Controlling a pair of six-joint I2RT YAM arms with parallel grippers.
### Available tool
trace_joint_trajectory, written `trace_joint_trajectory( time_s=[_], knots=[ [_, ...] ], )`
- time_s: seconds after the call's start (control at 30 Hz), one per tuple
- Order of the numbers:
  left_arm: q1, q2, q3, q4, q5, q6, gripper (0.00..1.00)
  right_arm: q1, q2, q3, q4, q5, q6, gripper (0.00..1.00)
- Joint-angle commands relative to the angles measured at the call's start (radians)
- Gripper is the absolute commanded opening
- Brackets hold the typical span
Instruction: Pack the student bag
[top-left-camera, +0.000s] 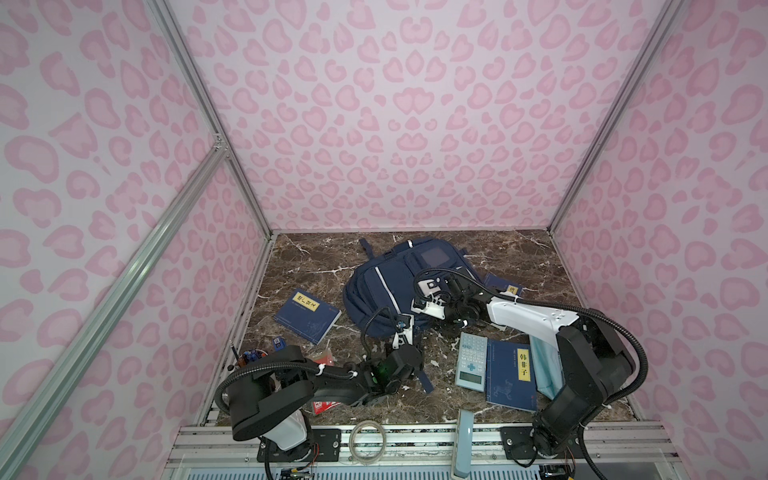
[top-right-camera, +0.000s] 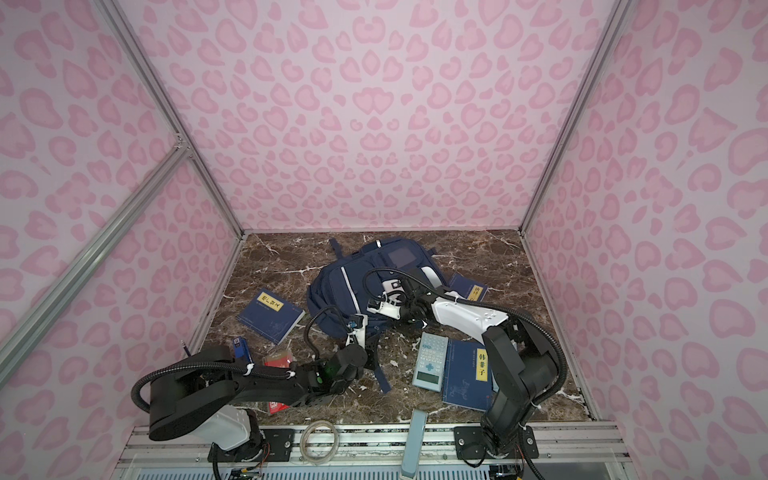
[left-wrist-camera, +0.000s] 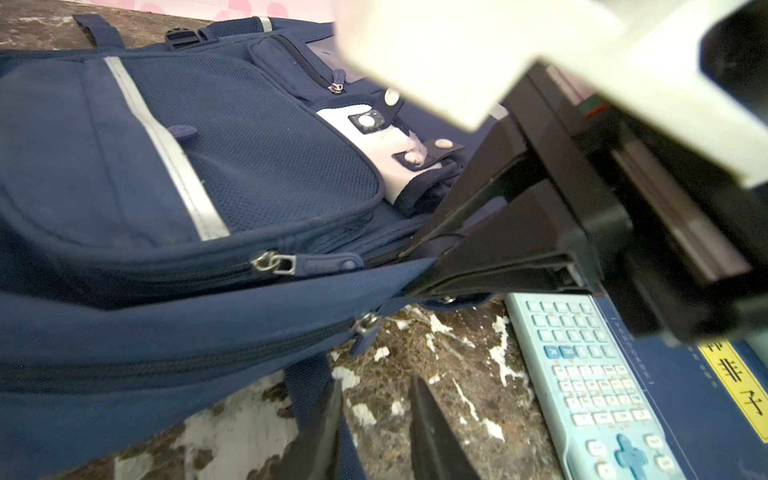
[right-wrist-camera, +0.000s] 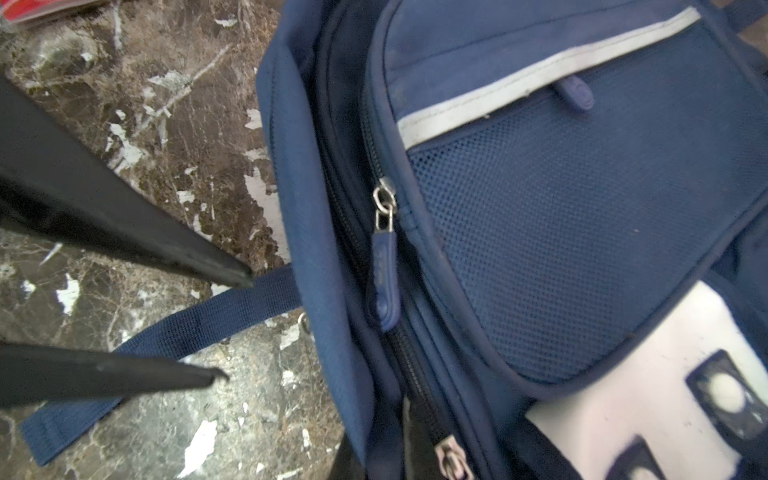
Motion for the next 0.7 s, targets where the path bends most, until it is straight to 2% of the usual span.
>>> trace_joint_trajectory(
  time_s=[0.0, 0.17, 0.4, 0.43, 0.53, 0.67],
  knots=[
    [0.000, 0.047, 0.058, -0.030, -0.045, 0.014, 0.33, 0.006, -0.014, -0.006, 0.026, -0.069, 0.010, 0.00],
    [0.020, 0.140, 0.107, -0.067, -0.062, -0.024, 0.35, 0.009, -0.033, -0.024, 0.033, -0.102, 0.012, 0.00],
    [0.047, 0.145, 0.128, -0.104, -0.081, -0.035, 0.35, 0.011, -0.031, -0.025, 0.015, -0.124, 0.006, 0.00],
    [0.051, 0.149, 0.132, -0.096, -0.066, -0.017, 0.34, 0.011, -0.028, -0.022, 0.010, -0.127, 0.004, 0.00],
    [0.058, 0.121, 0.134, -0.104, -0.031, 0.000, 0.04, 0.009, -0.025, -0.026, 0.008, -0.113, 0.005, 0.00],
    [0.098, 0.032, 0.087, -0.132, 0.071, -0.028, 0.04, 0.004, -0.019, -0.034, 0.005, -0.056, 0.005, 0.00]
  ],
)
